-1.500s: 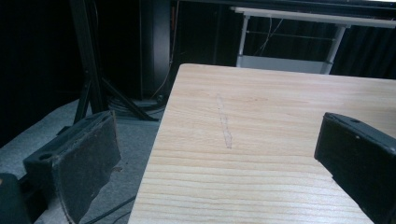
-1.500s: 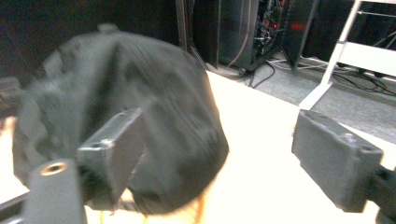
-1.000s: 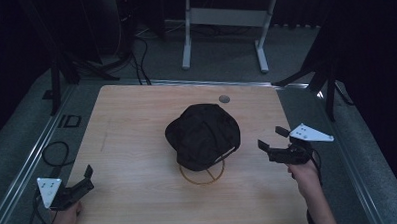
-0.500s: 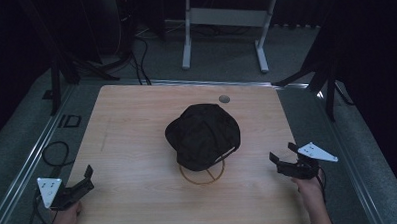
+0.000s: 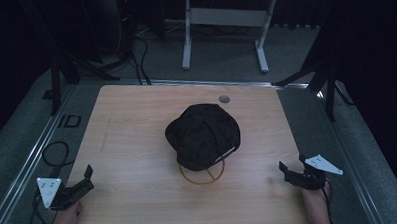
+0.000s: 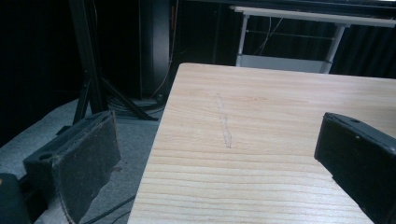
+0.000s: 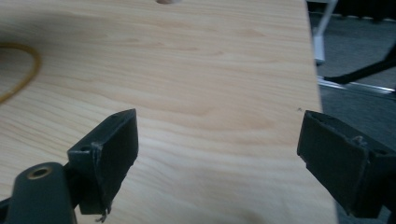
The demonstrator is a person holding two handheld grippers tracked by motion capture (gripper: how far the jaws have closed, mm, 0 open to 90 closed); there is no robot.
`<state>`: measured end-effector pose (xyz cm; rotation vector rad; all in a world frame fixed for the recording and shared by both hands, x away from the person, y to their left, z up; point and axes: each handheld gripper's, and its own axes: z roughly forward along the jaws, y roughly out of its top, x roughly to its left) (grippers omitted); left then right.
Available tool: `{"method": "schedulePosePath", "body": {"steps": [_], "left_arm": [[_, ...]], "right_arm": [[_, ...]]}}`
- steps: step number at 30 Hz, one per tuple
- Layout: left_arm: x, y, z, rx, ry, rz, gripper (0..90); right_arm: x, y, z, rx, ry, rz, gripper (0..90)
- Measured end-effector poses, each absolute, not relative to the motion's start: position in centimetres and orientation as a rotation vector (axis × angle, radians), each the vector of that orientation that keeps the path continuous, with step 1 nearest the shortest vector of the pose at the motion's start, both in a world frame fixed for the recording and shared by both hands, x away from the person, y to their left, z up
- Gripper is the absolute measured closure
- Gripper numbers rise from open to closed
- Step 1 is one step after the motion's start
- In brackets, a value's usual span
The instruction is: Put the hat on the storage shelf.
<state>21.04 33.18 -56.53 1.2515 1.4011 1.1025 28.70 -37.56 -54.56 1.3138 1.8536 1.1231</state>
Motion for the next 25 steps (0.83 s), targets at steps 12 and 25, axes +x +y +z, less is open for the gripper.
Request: {"method": "schedulePosePath", "body": {"steps": [12, 25], "left_arm": [[21.0, 33.2, -56.5, 1.253, 1.4, 1.102, 0.6], [21.0, 33.2, -56.5, 1.25, 1.398, 1.1, 0.6]], "right_arm": [[26.6, -39.6, -55.1, 1.388, 1.661, 1.057, 12.5], [26.2, -40.3, -55.3, 1.431, 1.547, 1.028, 13.3]]}}
